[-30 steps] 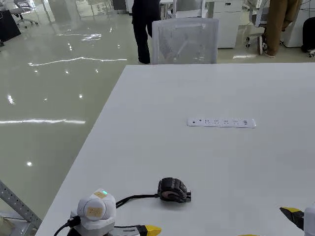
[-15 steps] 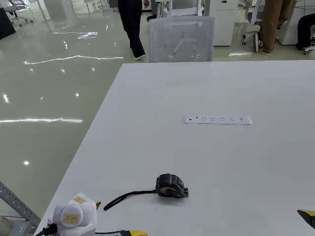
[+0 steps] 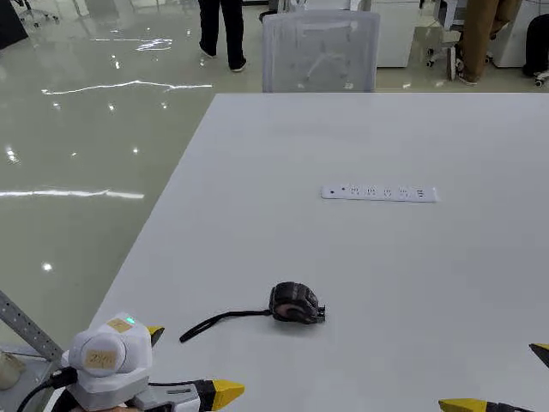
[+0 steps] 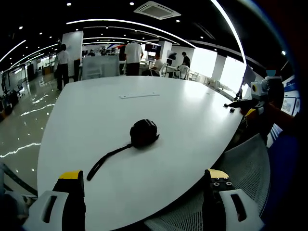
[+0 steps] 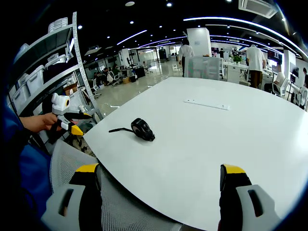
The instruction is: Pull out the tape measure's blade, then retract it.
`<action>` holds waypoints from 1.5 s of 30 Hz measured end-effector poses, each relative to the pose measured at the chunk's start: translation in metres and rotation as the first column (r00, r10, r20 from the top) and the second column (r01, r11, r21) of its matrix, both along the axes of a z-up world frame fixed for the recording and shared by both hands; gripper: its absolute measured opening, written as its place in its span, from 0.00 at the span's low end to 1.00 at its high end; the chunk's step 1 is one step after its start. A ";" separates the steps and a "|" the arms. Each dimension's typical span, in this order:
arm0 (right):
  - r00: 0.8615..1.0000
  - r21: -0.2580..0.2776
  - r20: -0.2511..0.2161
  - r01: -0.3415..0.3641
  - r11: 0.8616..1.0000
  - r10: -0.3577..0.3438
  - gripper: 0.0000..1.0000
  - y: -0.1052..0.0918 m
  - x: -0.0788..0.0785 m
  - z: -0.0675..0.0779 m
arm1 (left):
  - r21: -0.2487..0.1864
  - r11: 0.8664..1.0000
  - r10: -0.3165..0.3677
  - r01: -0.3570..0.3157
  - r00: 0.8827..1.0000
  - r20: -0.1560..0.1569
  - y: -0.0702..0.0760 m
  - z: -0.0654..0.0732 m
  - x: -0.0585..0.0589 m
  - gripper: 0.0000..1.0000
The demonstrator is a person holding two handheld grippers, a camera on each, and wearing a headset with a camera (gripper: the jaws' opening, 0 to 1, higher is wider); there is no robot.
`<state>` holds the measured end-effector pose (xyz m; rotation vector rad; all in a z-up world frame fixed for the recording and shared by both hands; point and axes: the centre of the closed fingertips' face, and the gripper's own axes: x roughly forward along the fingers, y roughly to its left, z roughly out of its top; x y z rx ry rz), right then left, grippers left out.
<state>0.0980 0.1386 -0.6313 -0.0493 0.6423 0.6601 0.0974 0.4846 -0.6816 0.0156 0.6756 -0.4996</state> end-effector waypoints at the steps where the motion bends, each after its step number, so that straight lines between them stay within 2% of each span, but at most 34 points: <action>1: 1.000 -0.001 0.000 -0.001 1.000 0.001 1.00 -0.001 -0.001 0.000 | 0.001 1.000 -0.004 0.004 1.000 -0.002 -0.001 0.000 -0.001 1.00; 7: 1.000 0.005 0.004 -0.001 1.000 0.001 1.00 -0.006 -0.006 0.002 | 0.021 1.000 -0.001 0.001 1.000 0.000 0.002 0.002 -0.003 1.00; 17: 1.000 0.000 -0.008 -0.017 1.000 0.017 1.00 -0.010 -0.008 -0.001 | 0.041 0.999 -0.018 0.017 0.999 0.027 0.006 0.019 -0.005 1.00; 20: 1.000 -0.002 -0.007 -0.019 1.000 0.019 1.00 -0.012 -0.009 -0.001 | 0.061 0.998 -0.029 0.027 0.999 0.030 0.008 0.019 -0.006 1.00; 28: 1.000 -0.004 0.011 -0.002 1.000 0.002 1.00 -0.017 -0.010 0.003 | 0.064 0.997 -0.042 0.040 0.999 0.027 0.010 0.018 -0.009 1.00; 37: 1.000 -0.012 0.012 0.003 1.000 -0.003 1.00 -0.016 -0.013 0.003 | 0.067 0.996 -0.060 0.058 0.998 0.032 0.010 0.018 -0.007 1.00; 45: 1.000 -0.019 0.005 0.009 1.000 -0.008 1.00 -0.017 -0.012 -0.003 | 0.072 0.995 -0.072 0.069 0.997 0.033 0.012 0.017 -0.002 1.00</action>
